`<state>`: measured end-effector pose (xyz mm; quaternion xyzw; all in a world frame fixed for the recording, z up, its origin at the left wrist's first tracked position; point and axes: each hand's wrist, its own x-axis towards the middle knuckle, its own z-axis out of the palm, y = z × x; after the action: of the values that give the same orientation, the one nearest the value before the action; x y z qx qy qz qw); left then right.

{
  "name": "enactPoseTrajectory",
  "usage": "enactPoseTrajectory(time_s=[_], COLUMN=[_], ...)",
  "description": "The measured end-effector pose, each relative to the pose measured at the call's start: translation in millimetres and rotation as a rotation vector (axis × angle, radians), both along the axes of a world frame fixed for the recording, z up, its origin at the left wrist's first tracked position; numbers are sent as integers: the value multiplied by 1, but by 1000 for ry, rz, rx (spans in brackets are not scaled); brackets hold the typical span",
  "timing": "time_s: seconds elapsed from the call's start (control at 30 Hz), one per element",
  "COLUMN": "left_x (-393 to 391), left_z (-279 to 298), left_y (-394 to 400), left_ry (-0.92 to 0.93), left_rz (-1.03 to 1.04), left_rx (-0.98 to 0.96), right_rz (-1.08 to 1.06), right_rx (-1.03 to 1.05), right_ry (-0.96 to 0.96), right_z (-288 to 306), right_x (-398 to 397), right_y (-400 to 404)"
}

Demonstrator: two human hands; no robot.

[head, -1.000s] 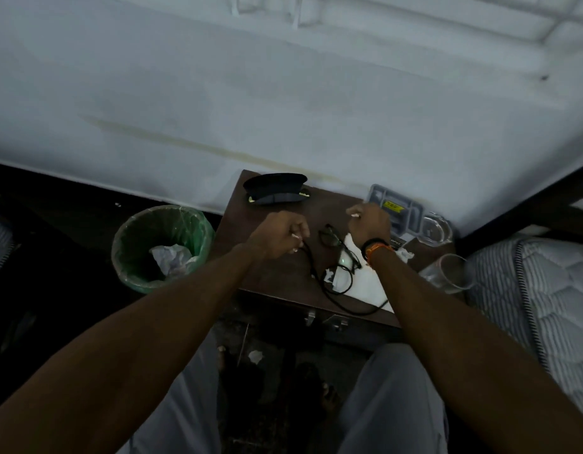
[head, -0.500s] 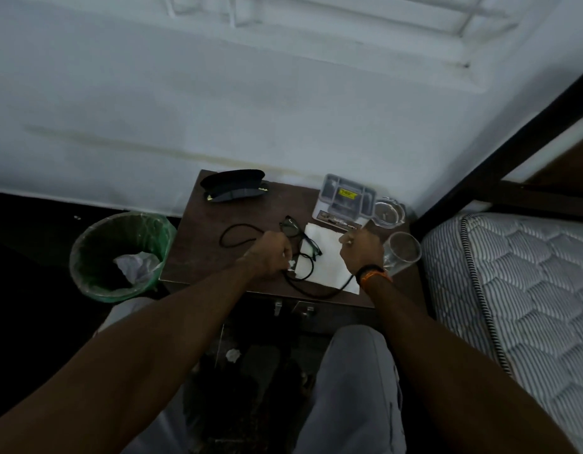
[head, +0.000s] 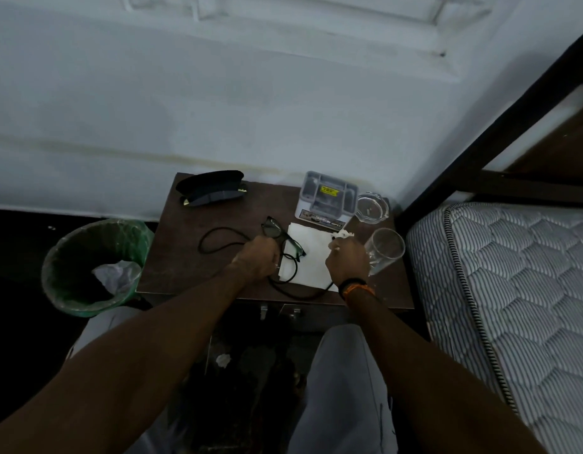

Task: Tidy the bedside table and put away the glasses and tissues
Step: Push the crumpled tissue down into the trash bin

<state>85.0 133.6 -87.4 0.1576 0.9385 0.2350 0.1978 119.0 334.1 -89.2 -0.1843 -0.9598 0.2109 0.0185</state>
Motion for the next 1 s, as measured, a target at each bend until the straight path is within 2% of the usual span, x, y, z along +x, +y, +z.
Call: enactPoseTrajectory(time_s=[0.23, 0.37, 0.57, 0.73, 0.8, 0.93, 1.0], left_x=[2, -5, -20, -25, -25, -24, -20], left_z=[1, 9, 22, 17, 15, 12, 16], left_y=[-3, -8, -16, -25, -27, -28, -26], left_ry=[64, 109, 139, 121, 108, 98, 95], left_rz=[34, 106, 154, 165, 165, 191, 193], left_rx=[106, 201, 237, 273, 274, 280, 283], right_rz=[-22, -95, -195, -186, -195, -240, -194], right_rx=[-44, -95, -152, -136, -112, -74, -45], right_ry=[22, -36, -93, -98, -69, 112, 157], right_z=[-7, -9, -11, -13, -11, -3, 1], right_x=[1, -11, -38, -46, -45, -36, -28], right_y=[-5, -8, -4, -4, -7, -19, -24])
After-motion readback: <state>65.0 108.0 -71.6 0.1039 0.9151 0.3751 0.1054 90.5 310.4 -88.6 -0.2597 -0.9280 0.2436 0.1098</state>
